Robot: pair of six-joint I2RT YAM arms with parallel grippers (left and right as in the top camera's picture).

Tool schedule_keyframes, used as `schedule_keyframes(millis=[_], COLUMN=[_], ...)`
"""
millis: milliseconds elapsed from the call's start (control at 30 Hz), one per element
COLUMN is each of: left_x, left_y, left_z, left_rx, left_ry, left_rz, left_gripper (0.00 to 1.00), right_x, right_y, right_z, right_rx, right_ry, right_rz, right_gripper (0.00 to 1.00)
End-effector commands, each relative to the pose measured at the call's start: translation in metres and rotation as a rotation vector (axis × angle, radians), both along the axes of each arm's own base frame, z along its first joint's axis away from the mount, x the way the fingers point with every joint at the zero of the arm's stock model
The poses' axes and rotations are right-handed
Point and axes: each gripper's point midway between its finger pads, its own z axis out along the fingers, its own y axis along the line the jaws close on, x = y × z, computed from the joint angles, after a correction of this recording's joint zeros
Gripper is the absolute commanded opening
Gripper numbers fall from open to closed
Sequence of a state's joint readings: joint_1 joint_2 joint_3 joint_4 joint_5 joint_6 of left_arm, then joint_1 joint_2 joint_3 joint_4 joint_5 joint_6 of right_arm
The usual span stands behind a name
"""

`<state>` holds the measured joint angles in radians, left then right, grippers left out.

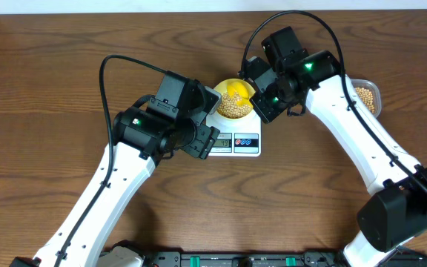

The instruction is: Scoop item into bowl and weigh 50g on scale

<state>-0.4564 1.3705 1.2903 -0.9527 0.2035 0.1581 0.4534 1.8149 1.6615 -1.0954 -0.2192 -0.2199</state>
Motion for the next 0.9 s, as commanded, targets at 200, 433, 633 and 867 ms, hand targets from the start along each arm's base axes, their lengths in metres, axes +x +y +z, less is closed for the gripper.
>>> schedule_keyframes(millis=[200, 433, 633, 867], left_x=[-0.0013, -0.0013, -0.0012, -0.0013], left_y=[0.0014, 0.0014, 0.0014, 0.0014], left_z=[0.0050, 0.0050, 0.0050, 0.0050], left_rx=[0.001, 0.001, 0.000, 0.001], left_ry=[-0.021, -0.021, -0.022, -0.021], left_rz=[-0.007, -0.007, -0.007, -0.007], left_gripper=[0.73, 0.73, 0.73, 0.73], right_x=[0.0037, 0.0037, 0.0037, 0.0022], right_y=[0.0020, 0.0020, 0.0020, 0.0058], right_z=[0.0160, 0.0160, 0.0160, 0.0184], right_rx=[0.014, 0.014, 0.014, 0.067], right_ry=[-0.046, -0.046, -0.046, -0.021], right_rz=[0.013, 0.013, 0.013, 0.009], right_gripper=[0.01, 0.01, 0.01, 0.01])
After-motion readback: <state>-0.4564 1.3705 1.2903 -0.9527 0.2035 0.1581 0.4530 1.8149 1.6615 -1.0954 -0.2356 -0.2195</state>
